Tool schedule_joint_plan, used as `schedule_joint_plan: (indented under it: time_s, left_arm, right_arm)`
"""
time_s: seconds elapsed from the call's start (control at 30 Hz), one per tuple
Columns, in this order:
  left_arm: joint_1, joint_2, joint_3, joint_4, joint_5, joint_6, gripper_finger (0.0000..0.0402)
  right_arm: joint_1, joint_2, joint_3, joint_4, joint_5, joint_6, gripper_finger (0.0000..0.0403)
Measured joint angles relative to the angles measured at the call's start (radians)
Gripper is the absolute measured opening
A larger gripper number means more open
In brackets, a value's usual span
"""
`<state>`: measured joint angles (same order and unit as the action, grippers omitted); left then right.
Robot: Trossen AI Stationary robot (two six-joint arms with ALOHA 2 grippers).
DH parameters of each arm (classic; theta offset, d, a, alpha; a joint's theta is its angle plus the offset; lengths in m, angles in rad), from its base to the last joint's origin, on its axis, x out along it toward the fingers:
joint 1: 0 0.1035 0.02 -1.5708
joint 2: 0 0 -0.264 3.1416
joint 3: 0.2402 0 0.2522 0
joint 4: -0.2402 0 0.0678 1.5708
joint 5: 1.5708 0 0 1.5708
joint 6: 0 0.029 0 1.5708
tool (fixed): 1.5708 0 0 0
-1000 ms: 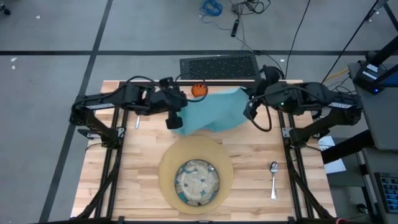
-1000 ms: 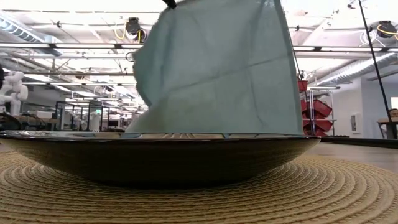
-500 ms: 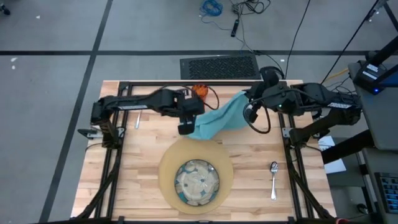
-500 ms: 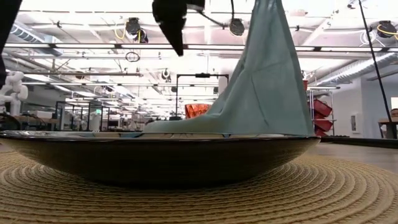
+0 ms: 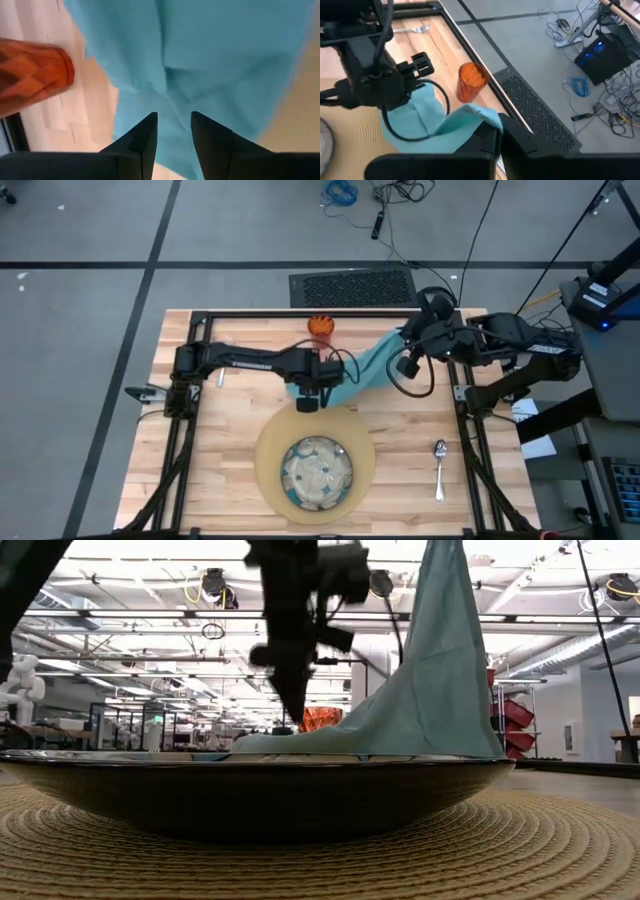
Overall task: Set table place
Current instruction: Fold the blue table napkin
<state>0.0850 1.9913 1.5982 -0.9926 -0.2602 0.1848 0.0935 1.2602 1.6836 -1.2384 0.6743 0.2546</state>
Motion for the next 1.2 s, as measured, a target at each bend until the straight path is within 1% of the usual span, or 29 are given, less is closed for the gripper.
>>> schedule_joint_plan:
  time_s: [0.1, 0.27, 0.33, 0.4, 0.6, 0.83, 1.2]
  left_arm:
    - [0.002, -0.043, -0.097, 0.12, -0.064, 0.031, 0.0098]
    - [0.005, -0.114, -0.198, 0.385, -0.062, 0.067, 0.0093]
    - [0.015, -0.117, -0.236, 0.446, -0.04, 0.066, 0.0093]
    - [0.023, -0.116, -0.273, 0.462, -0.014, 0.066, 0.0093]
    - [0.028, -0.11, -0.368, 0.564, -0.011, 0.075, 0.0093]
    - [0.024, -0.087, -0.37, 0.594, -0.022, 0.088, 0.0093]
    - [0.038, -0.086, -0.37, 0.628, -0.02, 0.089, 0.0093]
  right_arm:
    - [0.0, -0.007, 0.0, -0.009, 0.0, -0.002, 0.0]
    - [0.0, -0.01, 0.0, -0.007, 0.0, -0.009, 0.0]
    - [0.0, -0.01, 0.0, -0.007, 0.0, -0.01, 0.0]
    - [0.0, -0.01, 0.0, -0.007, 0.0, -0.008, 0.0]
    - [0.0, -0.01, 0.0, -0.007, 0.001, -0.006, 0.0]
    - [-0.016, -0.01, 0.0, -0.003, 0.001, -0.005, 0.0]
    - [-0.015, -0.01, 0.0, 0.001, 0.001, -0.005, 0.0]
